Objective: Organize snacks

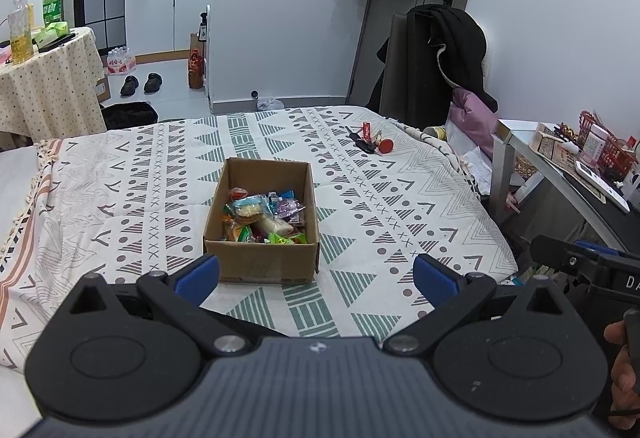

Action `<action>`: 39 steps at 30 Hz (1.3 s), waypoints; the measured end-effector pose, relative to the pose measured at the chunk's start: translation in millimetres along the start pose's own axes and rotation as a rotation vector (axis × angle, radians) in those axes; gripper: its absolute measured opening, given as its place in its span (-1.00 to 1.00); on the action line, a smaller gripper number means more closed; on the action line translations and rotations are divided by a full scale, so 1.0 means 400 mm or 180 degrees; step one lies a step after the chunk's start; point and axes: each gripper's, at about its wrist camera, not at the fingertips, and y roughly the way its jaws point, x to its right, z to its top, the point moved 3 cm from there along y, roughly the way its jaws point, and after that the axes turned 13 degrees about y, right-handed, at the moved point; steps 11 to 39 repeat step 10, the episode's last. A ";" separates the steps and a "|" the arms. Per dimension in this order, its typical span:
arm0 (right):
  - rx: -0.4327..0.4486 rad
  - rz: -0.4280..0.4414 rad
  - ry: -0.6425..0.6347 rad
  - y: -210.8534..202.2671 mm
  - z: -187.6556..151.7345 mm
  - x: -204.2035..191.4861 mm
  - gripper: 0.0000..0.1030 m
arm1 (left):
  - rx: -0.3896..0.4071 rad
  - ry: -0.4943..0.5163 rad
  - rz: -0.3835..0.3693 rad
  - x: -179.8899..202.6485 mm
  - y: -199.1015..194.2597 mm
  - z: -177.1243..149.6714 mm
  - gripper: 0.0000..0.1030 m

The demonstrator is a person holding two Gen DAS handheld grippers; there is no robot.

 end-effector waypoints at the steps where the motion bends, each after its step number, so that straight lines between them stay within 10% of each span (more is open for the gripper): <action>1: -0.0003 -0.0003 0.0003 0.001 0.001 0.000 1.00 | -0.0005 0.0009 0.0008 0.001 0.001 -0.001 0.99; 39: -0.0013 -0.0006 0.0023 0.004 -0.003 0.006 1.00 | -0.0007 0.0048 0.0042 0.007 0.004 -0.002 0.99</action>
